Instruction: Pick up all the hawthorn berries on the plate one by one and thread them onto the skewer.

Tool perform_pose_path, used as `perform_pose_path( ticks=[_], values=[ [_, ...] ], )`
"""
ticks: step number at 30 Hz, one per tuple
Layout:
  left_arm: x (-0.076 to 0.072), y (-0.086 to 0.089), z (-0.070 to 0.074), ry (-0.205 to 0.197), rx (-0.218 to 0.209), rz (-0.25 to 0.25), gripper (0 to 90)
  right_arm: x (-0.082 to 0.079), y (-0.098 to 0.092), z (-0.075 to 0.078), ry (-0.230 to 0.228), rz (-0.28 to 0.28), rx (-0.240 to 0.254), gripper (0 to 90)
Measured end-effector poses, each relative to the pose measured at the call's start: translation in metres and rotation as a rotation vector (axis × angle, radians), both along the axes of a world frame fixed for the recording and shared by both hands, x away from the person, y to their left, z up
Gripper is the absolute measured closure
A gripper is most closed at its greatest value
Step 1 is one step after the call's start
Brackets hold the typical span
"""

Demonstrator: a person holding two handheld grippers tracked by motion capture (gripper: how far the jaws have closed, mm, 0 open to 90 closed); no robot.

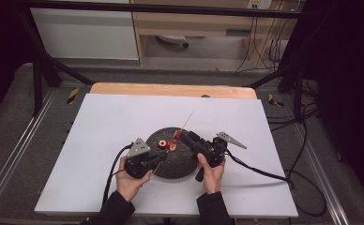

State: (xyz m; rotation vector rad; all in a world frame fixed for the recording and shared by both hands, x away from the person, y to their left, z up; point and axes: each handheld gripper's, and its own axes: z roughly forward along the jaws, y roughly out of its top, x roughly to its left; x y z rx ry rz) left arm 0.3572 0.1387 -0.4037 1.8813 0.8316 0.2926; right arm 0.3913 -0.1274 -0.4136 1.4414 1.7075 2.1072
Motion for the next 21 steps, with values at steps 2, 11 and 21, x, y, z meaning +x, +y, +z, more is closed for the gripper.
perform_pose_path(
  ticks=[2, 11, 21],
  values=[
    [-0.001, 0.006, 0.0, 0.001, 0.006, 0.004, 88.8, 0.0, -0.003, 0.001, 0.019, 0.008, -0.025, 32.4],
    [-0.006, 0.035, -0.001, 0.012, 0.053, 0.0, 88.8, 0.003, -0.015, -0.007, 0.06, 0.069, -0.231, 11.1],
    [-0.016, 0.072, -0.006, 0.032, 0.101, 0.009, 88.7, 0.004, -0.018, -0.015, 0.107, 0.167, -0.465, 4.5]
  ],
)
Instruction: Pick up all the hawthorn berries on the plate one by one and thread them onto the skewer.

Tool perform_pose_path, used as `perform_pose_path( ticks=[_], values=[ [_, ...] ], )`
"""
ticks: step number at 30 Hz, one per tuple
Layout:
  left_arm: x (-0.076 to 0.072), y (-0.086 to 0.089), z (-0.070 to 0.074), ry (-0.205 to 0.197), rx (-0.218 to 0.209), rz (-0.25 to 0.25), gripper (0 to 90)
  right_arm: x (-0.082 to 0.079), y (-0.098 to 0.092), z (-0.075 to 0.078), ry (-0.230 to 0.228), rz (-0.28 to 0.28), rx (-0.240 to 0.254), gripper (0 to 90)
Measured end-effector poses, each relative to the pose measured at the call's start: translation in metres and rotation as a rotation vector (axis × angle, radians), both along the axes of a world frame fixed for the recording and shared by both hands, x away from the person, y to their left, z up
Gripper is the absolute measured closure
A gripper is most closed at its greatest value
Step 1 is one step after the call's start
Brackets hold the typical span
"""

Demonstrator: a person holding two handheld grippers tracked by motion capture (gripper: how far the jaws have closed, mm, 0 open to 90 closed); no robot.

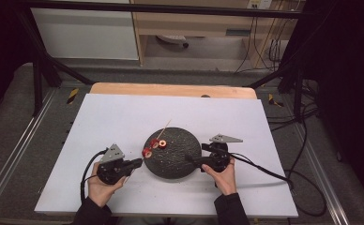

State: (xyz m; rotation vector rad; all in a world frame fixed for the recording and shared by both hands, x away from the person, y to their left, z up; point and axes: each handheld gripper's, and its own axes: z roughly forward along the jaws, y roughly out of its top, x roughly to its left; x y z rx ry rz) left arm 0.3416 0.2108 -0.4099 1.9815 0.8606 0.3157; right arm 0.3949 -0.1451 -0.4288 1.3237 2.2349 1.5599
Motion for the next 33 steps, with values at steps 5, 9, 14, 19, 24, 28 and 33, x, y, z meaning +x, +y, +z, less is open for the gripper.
perform_pose_path(
  ticks=[5, 9, 14, 19, 24, 28, 33],
  values=[
    [-0.005, 0.017, -0.005, 0.013, 0.019, 0.006, 88.7, 0.001, -0.001, -0.001, 0.019, 0.032, -0.073, 3.8],
    [-0.009, 0.027, -0.009, 0.026, 0.006, -0.004, 88.7, 0.004, -0.001, 0.002, 0.028, 0.04, -0.104, 3.3],
    [-0.011, 0.035, -0.014, 0.04, 0.008, 0.012, 88.7, 0.009, 0.008, 0.011, 0.033, 0.081, -0.158, 2.7],
    [-0.012, 0.044, -0.017, 0.044, 0.023, 0.019, 88.7, 0.017, 0.018, 0.018, 0.03, 0.104, -0.213, 2.8],
    [-0.013, 0.049, -0.019, 0.044, 0.033, 0.023, 88.7, 0.024, 0.03, 0.022, 0.04, 0.13, -0.248, 3.2],
    [-0.013, 0.051, -0.02, 0.049, 0.042, 0.024, 88.7, 0.031, 0.04, 0.025, 0.049, 0.145, -0.267, 3.5],
    [-0.014, 0.053, -0.02, 0.046, 0.037, 0.025, 88.7, 0.039, 0.056, 0.027, 0.058, 0.176, -0.299, 5.1]
  ],
)
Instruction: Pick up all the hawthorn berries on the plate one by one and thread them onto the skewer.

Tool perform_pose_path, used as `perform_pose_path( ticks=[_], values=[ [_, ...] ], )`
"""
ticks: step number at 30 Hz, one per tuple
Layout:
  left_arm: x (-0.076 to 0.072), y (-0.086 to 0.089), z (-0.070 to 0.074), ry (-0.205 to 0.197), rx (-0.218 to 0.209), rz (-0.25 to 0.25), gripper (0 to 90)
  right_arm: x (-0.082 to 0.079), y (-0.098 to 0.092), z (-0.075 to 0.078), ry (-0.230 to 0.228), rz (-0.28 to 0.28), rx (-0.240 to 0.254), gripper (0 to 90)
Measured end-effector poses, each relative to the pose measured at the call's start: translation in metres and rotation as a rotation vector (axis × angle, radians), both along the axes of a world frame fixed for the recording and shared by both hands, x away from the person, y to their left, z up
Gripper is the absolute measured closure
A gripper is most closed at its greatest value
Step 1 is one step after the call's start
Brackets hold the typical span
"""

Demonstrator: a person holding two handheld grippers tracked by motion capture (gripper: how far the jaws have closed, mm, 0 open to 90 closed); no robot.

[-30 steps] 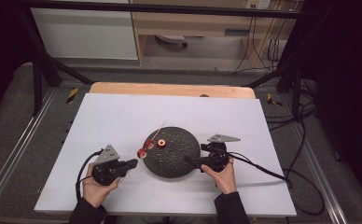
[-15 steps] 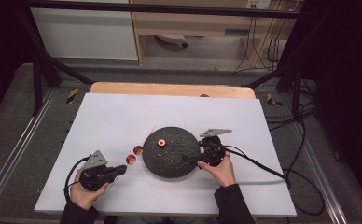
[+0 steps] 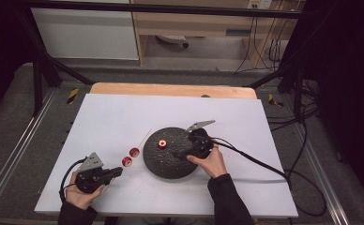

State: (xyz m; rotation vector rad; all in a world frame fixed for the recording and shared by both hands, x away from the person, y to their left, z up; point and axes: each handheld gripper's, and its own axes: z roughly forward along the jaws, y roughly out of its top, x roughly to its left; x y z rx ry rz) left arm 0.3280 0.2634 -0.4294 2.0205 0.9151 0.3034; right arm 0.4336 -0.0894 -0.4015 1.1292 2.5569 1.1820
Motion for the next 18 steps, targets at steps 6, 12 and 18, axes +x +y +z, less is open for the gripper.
perform_pose_path(
  ticks=[6, 12, 18],
  values=[
    [0.001, 0.001, -0.001, 0.004, 0.001, -0.002, 88.7, 0.012, 0.018, 0.002, 0.023, 0.028, -0.052, 6.9],
    [0.001, 0.0, -0.001, 0.007, 0.003, -0.006, 88.6, 0.024, 0.034, 0.002, 0.034, 0.057, -0.12, 12.1],
    [0.001, 0.0, -0.001, 0.008, 0.008, -0.009, 88.7, 0.033, 0.045, 0.003, 0.042, 0.082, -0.153, 19.9]
  ],
)
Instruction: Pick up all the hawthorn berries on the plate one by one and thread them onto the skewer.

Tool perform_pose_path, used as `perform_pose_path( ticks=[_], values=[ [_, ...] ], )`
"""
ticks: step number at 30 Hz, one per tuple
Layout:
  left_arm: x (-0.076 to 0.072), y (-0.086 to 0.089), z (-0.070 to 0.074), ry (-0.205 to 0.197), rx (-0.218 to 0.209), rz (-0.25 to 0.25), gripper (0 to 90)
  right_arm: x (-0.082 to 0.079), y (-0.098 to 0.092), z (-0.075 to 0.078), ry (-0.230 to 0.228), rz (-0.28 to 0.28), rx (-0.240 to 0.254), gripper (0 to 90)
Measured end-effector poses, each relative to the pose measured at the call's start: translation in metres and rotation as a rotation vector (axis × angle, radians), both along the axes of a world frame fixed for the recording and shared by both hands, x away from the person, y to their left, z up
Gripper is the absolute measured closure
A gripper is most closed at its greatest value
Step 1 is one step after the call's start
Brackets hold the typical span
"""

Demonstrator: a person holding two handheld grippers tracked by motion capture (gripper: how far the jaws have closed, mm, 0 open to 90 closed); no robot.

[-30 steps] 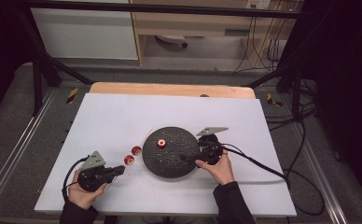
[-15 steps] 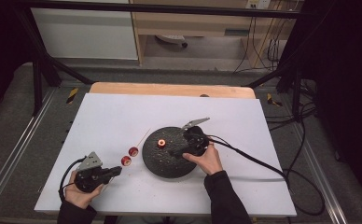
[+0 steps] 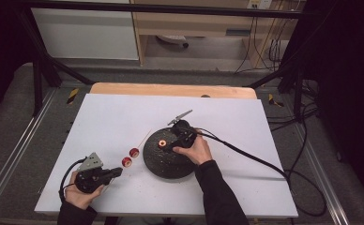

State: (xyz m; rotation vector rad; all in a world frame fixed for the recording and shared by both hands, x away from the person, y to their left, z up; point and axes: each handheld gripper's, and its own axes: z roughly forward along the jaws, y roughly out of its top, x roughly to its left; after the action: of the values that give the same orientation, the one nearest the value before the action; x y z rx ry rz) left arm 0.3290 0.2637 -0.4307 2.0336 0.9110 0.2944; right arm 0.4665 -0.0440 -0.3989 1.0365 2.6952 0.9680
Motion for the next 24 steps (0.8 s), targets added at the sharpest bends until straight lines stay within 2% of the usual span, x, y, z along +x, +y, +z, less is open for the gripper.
perform_pose_path(
  ticks=[11, 15, 18, 24],
  values=[
    [0.0, -0.001, -0.001, 0.003, 0.003, 0.002, 88.6, 0.011, 0.02, -0.005, 0.013, 0.044, -0.036, 34.8],
    [0.001, 0.0, 0.0, 0.005, 0.0, 0.007, 88.6, 0.016, 0.026, -0.008, 0.02, 0.05, -0.082, 38.7],
    [0.001, 0.0, 0.0, 0.004, -0.001, 0.006, 88.6, 0.018, 0.03, -0.009, 0.02, 0.057, -0.075, 44.0],
    [0.001, 0.0, 0.0, 0.005, 0.0, 0.004, 88.6, 0.022, 0.031, -0.014, 0.044, 0.058, -0.085, 48.7]
  ],
)
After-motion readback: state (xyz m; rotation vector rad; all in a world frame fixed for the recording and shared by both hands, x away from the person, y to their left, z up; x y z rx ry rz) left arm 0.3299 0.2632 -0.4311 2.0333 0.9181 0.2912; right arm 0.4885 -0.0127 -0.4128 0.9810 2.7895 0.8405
